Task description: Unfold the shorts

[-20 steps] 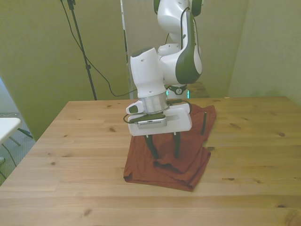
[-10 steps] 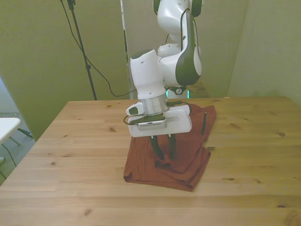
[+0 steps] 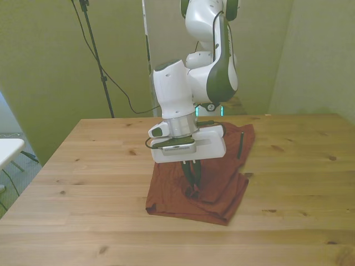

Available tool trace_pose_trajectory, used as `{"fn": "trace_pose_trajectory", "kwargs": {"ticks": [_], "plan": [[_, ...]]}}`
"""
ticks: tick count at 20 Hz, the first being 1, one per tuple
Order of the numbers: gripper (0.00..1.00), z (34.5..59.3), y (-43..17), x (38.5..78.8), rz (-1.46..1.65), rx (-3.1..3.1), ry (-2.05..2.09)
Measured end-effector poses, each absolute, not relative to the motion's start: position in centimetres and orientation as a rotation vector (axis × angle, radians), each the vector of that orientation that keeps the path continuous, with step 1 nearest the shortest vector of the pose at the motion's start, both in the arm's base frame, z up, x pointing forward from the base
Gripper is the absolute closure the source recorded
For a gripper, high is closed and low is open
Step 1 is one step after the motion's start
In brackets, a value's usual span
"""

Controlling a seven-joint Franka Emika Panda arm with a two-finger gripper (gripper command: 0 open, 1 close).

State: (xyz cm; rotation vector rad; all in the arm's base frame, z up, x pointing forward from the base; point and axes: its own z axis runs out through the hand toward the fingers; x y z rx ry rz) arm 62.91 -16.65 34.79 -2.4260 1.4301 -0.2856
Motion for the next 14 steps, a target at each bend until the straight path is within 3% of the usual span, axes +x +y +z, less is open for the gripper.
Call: {"fn": "trace_pose_trajectory", "kwargs": {"ticks": [5,14], "plan": [[1.00,35.6,-16.7,63.1,-0.304,-2.421,1.425],[1.00,42.0,-12.3,65.3,-0.386,-2.441,1.307]]}}
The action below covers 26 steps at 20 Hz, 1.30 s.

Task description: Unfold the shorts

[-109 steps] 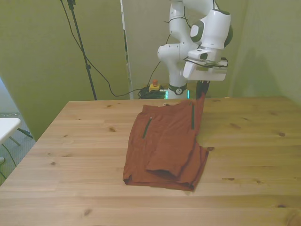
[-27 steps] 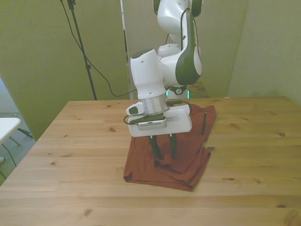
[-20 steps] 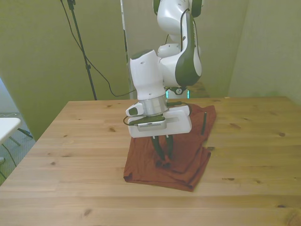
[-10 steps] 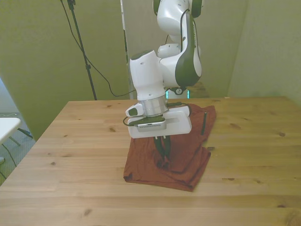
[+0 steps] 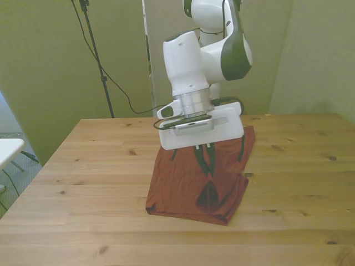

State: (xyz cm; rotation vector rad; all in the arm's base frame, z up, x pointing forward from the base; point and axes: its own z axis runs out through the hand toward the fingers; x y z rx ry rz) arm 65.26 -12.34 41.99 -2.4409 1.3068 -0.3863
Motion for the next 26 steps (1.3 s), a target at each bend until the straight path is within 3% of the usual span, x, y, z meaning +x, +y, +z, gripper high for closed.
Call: {"fn": "trace_pose_trajectory", "kwargs": {"ticks": [10,20,21,26], "plan": [[1.00,45.3,-3.0,69.2,-0.474,-2.509,1.211],[1.00,42.6,5.8,73.1,-0.447,-2.558,1.053],[0.00,42.2,6.7,73.2,-0.441,-2.568,1.036],[0.00,40.0,10.0,72.9,-0.399,-2.626,0.966]]}}
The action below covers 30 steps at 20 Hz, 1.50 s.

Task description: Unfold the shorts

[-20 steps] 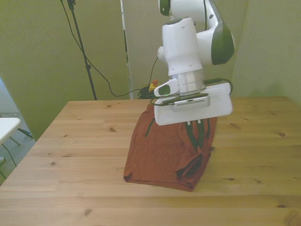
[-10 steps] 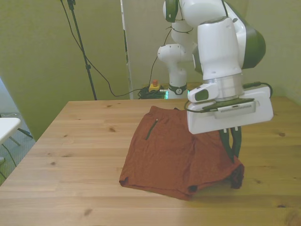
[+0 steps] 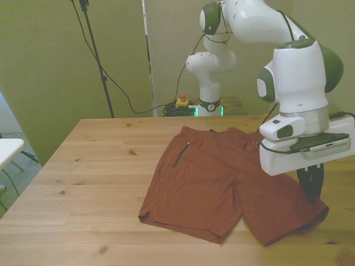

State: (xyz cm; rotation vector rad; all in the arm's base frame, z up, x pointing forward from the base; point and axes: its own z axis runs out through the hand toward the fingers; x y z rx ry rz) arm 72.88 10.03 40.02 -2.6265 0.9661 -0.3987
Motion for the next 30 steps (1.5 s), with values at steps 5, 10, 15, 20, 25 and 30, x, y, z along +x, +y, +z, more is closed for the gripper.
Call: {"fn": "trace_pose_trajectory", "kwargs": {"ticks": [5,10,15,20,25,30], "plan": [[0.00,39.2,13.1,72.0,-0.378,-2.660,0.897],[0.00,39.5,13.6,71.6,-0.383,-2.667,0.887],[0.00,41.0,9.2,70.2,-0.394,-2.691,1.158],[0.00,45.1,5.7,63.9,-0.218,-2.738,1.490],[0.00,48.9,5.0,54.8,-0.176,-2.804,1.480],[0.00,49.9,2.8,46.0,-0.187,-2.852,1.393]]}}
